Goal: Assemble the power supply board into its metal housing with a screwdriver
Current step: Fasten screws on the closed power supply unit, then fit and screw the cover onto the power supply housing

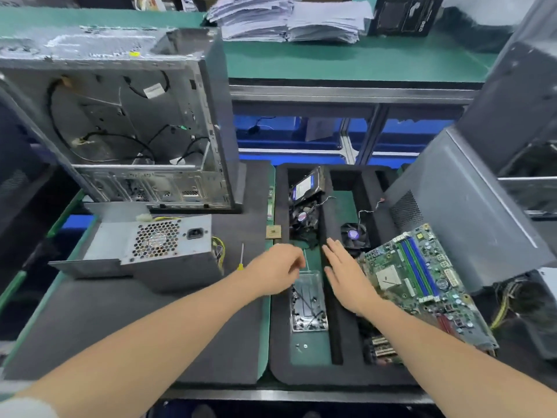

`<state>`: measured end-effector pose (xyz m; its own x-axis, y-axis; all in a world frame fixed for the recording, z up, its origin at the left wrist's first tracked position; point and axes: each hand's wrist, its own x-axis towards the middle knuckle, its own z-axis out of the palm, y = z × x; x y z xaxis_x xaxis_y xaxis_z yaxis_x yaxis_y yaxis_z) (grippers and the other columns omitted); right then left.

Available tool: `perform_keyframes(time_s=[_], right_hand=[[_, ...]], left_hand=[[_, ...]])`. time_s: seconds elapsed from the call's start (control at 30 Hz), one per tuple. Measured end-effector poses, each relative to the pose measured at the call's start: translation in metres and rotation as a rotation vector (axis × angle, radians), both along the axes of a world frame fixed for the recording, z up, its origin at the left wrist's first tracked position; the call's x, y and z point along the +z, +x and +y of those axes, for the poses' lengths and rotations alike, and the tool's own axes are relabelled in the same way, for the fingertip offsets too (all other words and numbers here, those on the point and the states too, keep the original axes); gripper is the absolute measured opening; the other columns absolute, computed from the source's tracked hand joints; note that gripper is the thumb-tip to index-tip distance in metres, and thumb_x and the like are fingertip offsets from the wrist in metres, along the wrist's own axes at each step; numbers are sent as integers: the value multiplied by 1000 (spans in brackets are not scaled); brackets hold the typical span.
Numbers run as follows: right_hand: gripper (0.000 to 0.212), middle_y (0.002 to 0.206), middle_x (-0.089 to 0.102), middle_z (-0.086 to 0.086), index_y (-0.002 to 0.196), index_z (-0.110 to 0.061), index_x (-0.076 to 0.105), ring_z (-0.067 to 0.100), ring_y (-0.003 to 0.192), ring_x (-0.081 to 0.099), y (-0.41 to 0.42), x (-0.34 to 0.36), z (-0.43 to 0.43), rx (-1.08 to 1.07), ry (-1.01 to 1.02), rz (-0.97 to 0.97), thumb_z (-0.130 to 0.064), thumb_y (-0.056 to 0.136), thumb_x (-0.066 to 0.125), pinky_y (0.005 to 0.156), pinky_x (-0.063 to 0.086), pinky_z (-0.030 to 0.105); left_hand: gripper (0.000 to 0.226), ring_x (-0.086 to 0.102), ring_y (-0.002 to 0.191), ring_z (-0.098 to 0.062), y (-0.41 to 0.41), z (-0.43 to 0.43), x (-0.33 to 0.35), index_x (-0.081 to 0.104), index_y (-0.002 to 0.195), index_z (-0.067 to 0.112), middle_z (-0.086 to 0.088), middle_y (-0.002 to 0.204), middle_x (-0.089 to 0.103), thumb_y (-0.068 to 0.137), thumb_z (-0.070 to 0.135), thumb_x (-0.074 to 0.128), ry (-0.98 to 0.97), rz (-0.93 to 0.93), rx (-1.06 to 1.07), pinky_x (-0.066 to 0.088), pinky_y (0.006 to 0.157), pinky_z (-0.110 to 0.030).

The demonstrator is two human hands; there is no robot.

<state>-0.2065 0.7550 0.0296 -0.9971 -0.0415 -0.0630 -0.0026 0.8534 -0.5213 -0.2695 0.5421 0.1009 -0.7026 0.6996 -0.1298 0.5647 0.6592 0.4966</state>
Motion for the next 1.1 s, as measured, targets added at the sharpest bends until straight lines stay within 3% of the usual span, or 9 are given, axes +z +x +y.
perform_keyframes(time_s=[0.13,0.27,0.43,0.7,0.87,1.0,1.1], right_hand=[[55,174,5,3,165,-6,18,19,162,-1,6,-20,6,10,-15,51,-16,114,36,132,8,38],[50,169,27,13,158,0,35,25,160,18,0,-21,8,-41,-153,82,-7,109,43,131,12,36],[50,172,13,-2,162,-7,30,14,161,2,3,-31,13,-6,-133,111,-14,114,36,130,6,30],[49,173,14,-11,163,-16,32,3,159,-1,3,-37,17,-39,-195,90,-19,115,35,128,4,24],[49,172,14,-13,163,-18,32,1,159,-2,3,-36,16,-43,-193,80,-20,115,34,128,5,25],[49,172,12,-15,164,-19,31,0,159,-3,2,-34,16,-37,-167,68,-22,115,33,128,4,25],[49,172,13,-15,164,-20,31,1,159,-2,2,-35,18,-37,-129,75,-23,115,33,129,6,27]], left_hand=[[27,58,113,-27,9,39,-46,72,116,10,-10,117,62,98,5,53,-201,40,-126,44,96,-34],[20,58,111,-31,7,72,-75,70,110,4,-14,114,62,96,0,56,-425,141,-214,47,96,-39],[22,62,110,-31,9,89,-95,67,113,5,-12,114,65,92,0,60,-562,158,-122,50,92,-41],[18,62,104,-30,7,89,-103,67,111,9,-9,110,65,93,7,62,-581,233,-197,47,87,-40],[19,64,100,-29,10,88,-105,68,106,7,-10,108,63,87,3,70,-542,87,-143,44,73,-34],[20,64,87,-32,8,89,-97,62,106,6,-3,82,47,87,4,68,-471,-28,-61,48,68,-37],[21,66,92,-37,4,89,-79,56,111,5,-12,91,58,91,2,60,-379,-43,-55,52,74,-41]])
